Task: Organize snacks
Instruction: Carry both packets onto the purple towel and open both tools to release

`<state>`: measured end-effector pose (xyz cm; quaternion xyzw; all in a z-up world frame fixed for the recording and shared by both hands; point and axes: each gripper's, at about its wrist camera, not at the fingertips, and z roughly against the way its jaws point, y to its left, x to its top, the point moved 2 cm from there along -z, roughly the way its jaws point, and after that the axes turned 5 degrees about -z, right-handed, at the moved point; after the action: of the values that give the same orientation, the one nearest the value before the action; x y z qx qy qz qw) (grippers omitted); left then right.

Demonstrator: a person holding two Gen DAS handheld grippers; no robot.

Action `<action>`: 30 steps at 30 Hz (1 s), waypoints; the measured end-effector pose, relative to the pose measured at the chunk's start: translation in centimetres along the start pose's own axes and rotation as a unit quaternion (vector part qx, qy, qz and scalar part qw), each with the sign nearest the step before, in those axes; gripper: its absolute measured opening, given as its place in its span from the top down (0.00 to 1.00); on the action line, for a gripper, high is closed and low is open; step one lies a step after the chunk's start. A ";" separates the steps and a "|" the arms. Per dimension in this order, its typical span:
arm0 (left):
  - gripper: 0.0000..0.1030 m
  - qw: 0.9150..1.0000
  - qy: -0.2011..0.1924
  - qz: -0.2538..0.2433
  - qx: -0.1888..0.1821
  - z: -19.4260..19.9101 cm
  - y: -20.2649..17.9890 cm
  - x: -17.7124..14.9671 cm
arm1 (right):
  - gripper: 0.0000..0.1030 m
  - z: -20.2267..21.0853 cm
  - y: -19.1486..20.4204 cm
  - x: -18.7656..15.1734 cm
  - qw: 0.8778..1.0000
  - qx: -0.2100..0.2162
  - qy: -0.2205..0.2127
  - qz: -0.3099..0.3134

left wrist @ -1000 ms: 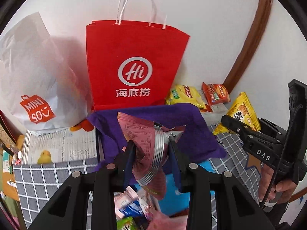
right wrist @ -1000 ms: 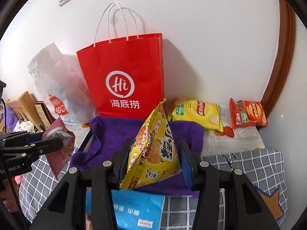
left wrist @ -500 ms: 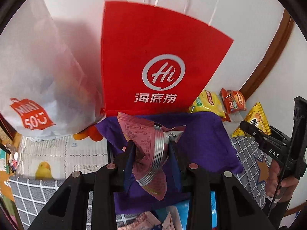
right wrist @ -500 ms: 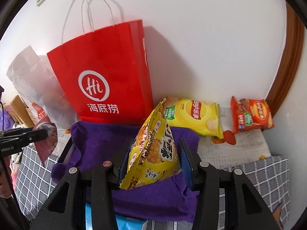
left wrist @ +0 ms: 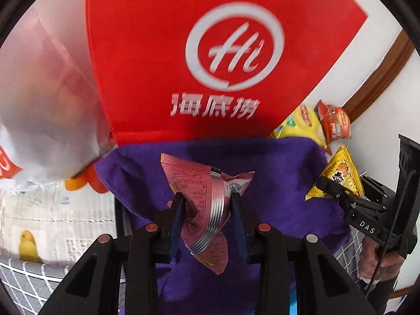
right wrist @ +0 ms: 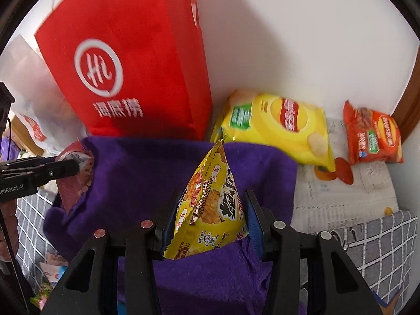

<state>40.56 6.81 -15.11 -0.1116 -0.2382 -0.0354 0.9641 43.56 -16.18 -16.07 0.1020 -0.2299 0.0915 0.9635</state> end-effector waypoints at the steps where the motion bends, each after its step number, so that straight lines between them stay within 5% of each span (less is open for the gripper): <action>1: 0.68 1.000 0.005 0.001 -0.001 -0.5 0.1 -0.1 | 0.55 -0.5 -0.1 -0.1 1.000 -0.002 0.006 -0.002; 14: 0.68 1.000 0.014 0.001 -0.002 -2.3 -0.1 -0.2 | 0.54 -2.9 0.6 -1.1 0.999 -0.006 0.033 0.015; 21: 0.66 1.000 0.016 -0.001 -0.008 -1.8 -0.1 -0.3 | 0.35 -1.9 0.6 -0.8 0.999 0.002 0.032 0.026; 24: 0.52 1.000 0.013 -0.012 -0.008 -1.2 -0.6 -0.2 | 0.26 -0.7 0.9 -0.7 0.999 0.014 0.023 0.024; 26: 0.35 1.000 0.006 -0.022 -0.002 -0.5 -1.2 -0.1 | 0.22 0.3 1.1 -0.4 1.000 0.017 0.009 0.018; 30: 0.33 0.999 -0.011 -0.042 0.013 1.6 -2.2 0.0 | 0.22 2.7 1.5 -0.2 1.000 0.016 -0.014 0.004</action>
<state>39.53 5.08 -13.32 -0.0889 -0.2540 -0.0717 0.9604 41.88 -15.42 -13.63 0.1181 -0.2421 0.0973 0.9581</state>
